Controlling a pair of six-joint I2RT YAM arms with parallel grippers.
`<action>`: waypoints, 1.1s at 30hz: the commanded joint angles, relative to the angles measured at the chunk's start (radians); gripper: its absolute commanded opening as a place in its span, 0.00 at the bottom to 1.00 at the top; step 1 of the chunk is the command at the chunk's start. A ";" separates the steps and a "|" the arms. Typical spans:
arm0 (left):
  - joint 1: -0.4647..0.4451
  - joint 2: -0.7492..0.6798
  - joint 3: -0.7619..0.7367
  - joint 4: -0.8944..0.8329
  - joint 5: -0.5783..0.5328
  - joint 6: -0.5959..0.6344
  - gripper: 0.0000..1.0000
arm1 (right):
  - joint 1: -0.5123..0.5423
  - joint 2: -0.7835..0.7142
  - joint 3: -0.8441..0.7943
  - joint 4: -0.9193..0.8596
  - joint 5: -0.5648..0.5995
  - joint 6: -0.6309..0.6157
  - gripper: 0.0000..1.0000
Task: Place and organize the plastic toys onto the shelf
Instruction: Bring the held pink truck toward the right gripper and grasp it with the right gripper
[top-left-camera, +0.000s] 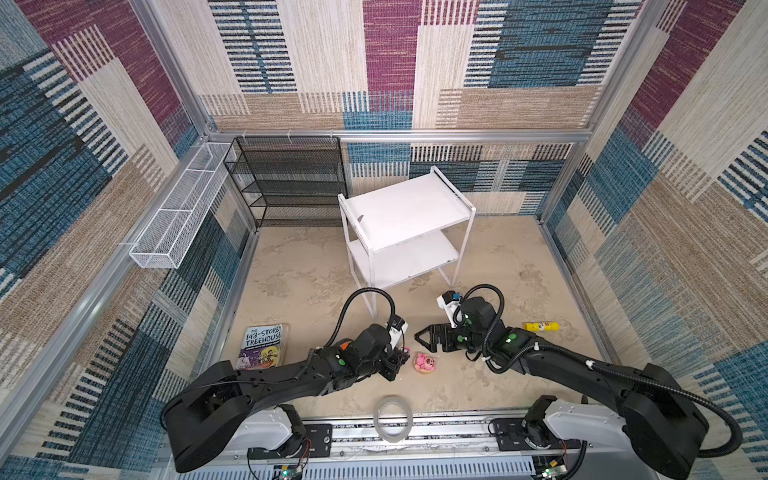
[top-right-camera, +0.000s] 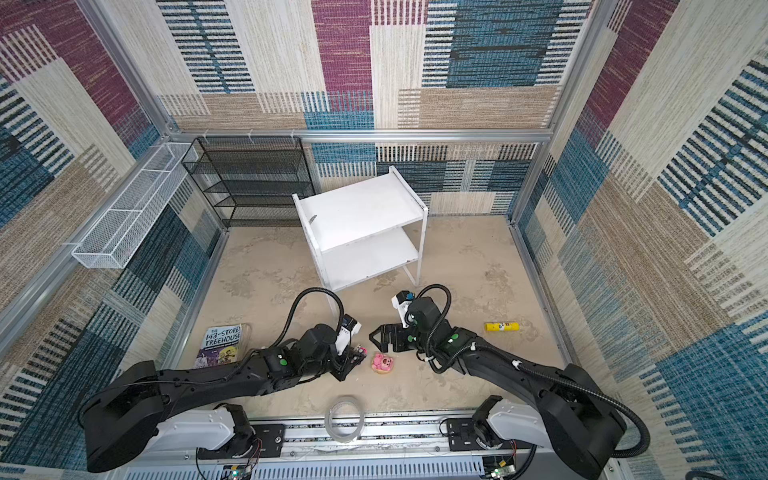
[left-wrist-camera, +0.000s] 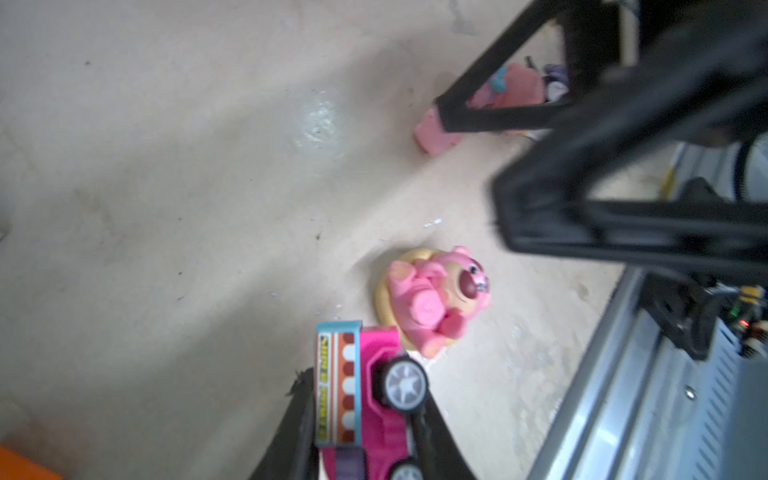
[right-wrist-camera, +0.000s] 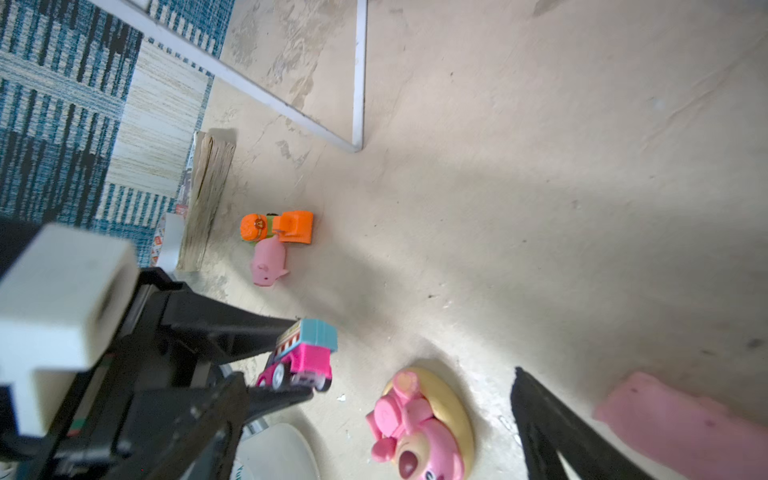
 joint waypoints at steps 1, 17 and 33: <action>-0.016 -0.058 -0.026 0.066 0.015 0.086 0.21 | 0.001 0.030 0.006 0.124 -0.102 0.059 0.97; -0.085 -0.132 -0.026 0.049 -0.236 0.127 0.21 | 0.069 0.076 -0.016 0.252 -0.242 0.142 0.72; -0.094 -0.126 -0.018 0.050 -0.258 0.121 0.21 | 0.097 0.117 -0.011 0.326 -0.282 0.152 0.54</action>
